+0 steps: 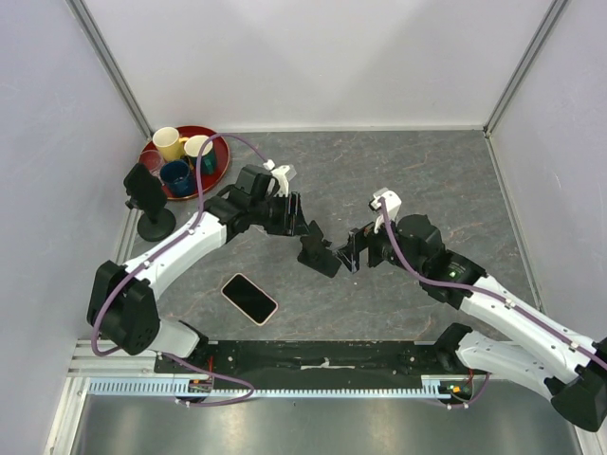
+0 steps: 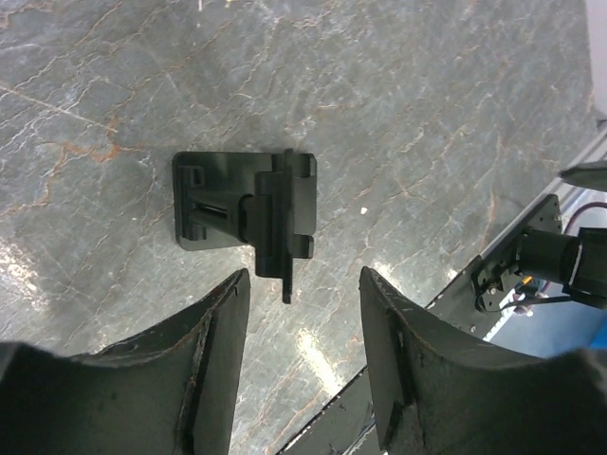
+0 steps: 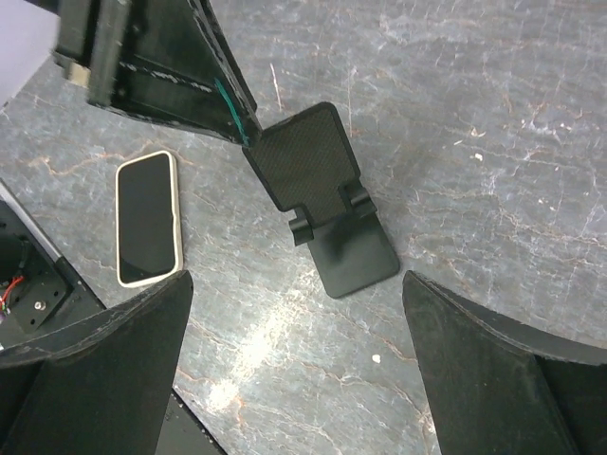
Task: Place the phone on the phone stand
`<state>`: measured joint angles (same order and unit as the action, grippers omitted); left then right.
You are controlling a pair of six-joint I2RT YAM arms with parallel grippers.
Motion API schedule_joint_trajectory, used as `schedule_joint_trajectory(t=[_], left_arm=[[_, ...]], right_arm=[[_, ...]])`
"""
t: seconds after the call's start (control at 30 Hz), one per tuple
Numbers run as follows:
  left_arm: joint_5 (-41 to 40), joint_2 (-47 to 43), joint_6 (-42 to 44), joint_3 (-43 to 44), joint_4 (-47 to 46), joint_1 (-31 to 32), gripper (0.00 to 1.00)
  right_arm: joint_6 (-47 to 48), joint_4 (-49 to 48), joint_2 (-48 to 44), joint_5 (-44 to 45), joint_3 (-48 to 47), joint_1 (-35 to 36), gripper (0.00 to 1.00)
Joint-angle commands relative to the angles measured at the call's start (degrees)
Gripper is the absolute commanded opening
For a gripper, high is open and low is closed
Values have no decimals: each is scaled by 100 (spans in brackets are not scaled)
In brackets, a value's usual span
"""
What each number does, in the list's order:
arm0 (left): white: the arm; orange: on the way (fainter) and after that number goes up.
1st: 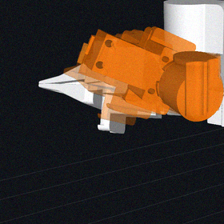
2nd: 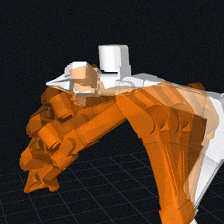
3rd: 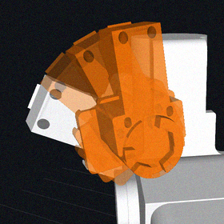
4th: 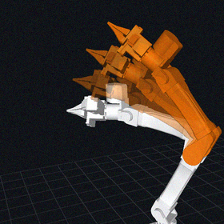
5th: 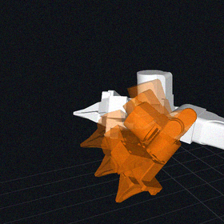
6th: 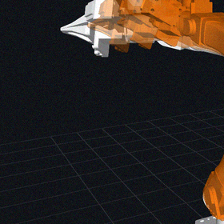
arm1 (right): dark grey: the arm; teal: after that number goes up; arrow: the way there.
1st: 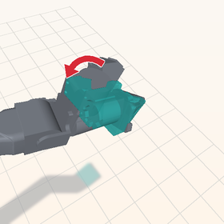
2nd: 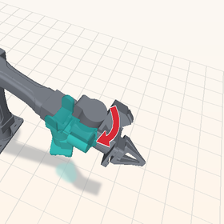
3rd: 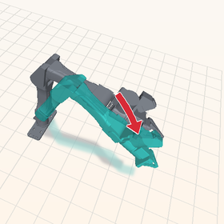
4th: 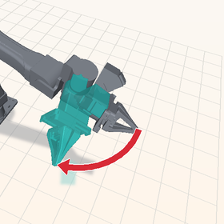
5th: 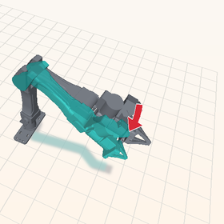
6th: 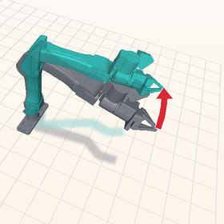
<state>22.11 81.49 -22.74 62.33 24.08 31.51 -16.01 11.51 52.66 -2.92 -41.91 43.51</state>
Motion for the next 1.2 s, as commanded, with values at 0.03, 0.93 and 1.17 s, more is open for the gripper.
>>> schedule_joint_trajectory(t=[0.03,0.93,1.17], left_arm=[[-330,165,182,306,369,92,53],[-497,613,718,1027,853,277,46],[-540,1026,938,1449,1284,330,40]], right_arm=[[37,-140,-274,-323,-1,-88,98],[10,-140,-511,-570,130,-106,98],[10,-149,-547,-570,157,-106,98]])
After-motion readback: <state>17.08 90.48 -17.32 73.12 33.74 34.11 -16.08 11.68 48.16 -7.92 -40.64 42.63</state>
